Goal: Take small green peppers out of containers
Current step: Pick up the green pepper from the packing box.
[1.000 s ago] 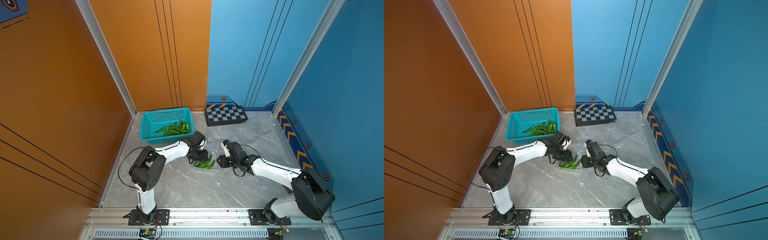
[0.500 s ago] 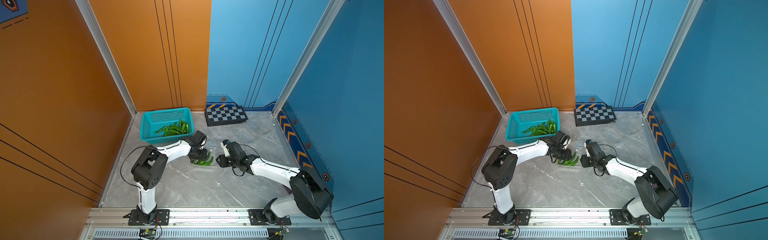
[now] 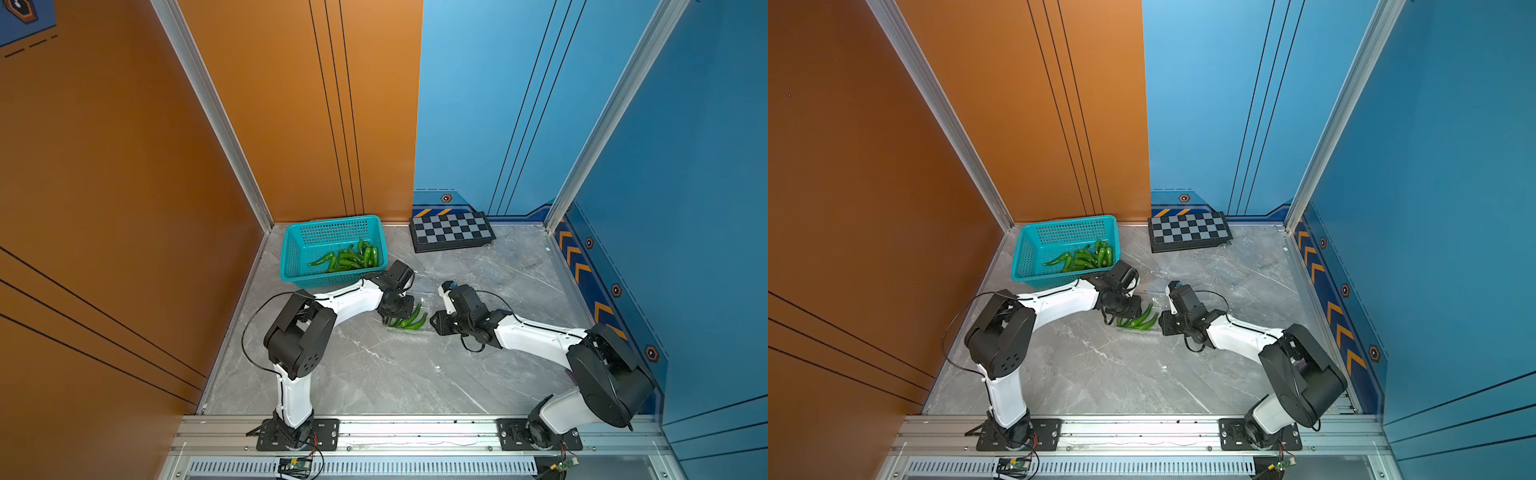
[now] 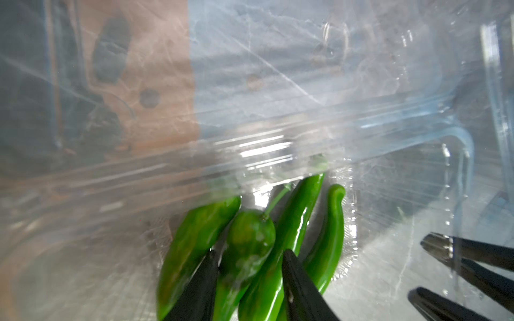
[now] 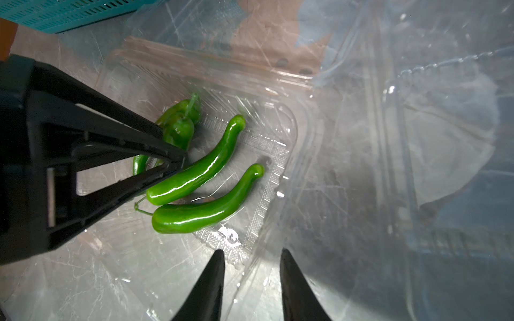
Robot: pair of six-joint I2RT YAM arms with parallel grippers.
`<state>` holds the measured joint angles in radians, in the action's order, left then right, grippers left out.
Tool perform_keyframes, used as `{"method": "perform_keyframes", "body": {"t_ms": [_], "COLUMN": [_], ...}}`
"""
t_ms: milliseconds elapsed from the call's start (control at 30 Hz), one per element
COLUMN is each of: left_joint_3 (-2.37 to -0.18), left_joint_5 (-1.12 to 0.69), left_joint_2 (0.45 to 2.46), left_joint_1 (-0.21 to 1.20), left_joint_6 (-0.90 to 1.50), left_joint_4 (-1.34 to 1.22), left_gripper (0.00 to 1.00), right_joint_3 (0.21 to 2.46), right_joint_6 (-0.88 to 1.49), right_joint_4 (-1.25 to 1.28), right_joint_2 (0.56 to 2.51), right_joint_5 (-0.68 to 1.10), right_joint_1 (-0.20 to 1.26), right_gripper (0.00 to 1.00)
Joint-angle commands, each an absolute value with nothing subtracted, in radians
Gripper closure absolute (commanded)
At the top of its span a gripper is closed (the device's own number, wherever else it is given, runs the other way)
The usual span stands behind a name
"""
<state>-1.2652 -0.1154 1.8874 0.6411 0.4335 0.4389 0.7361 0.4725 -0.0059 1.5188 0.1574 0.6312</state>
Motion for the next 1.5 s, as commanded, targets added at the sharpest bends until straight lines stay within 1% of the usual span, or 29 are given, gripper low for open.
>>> {"method": "perform_keyframes", "body": {"t_ms": [0, 200, 333, 467, 533, 933, 1233, 1467], "left_joint_3": [-1.29, -1.299, -1.3, -1.305, -1.307, -1.313, -1.259, -1.238], "left_joint_5": [-0.087, -0.065, -0.036, -0.032, -0.035, -0.04, 0.032, 0.024], "left_joint_2": [1.91, 1.927, 1.928, 1.93, 1.931, 1.933, 1.792, 1.73], "left_joint_1": [0.647, 0.65, 0.652, 0.65, 0.652, 0.655, 0.652, 0.654], "left_joint_6": [0.445, 0.449, 0.457, 0.464, 0.465, 0.462, 0.454, 0.455], "left_joint_4": [0.464, 0.463, 0.464, 0.463, 0.464, 0.464, 0.464, 0.464], "left_gripper": [0.59, 0.6, 0.65, 0.7, 0.78, 0.99, 1.0, 1.0], "right_joint_3": [0.741, 0.742, 0.745, 0.75, 0.751, 0.755, 0.757, 0.763], "right_joint_6": [0.482, 0.481, 0.481, 0.478, 0.476, 0.466, 0.463, 0.462], "right_joint_4": [0.008, 0.012, 0.016, 0.012, 0.009, -0.001, 0.0, -0.004], "right_joint_2": [1.533, 1.541, 1.549, 1.552, 1.552, 1.557, 1.565, 1.569], "right_joint_5": [0.167, 0.167, 0.172, 0.174, 0.173, 0.167, 0.171, 0.175], "right_joint_1": [0.639, 0.641, 0.642, 0.645, 0.646, 0.649, 0.646, 0.643], "right_gripper": [0.65, 0.65, 0.66, 0.67, 0.68, 0.68, 0.69, 0.67]}}
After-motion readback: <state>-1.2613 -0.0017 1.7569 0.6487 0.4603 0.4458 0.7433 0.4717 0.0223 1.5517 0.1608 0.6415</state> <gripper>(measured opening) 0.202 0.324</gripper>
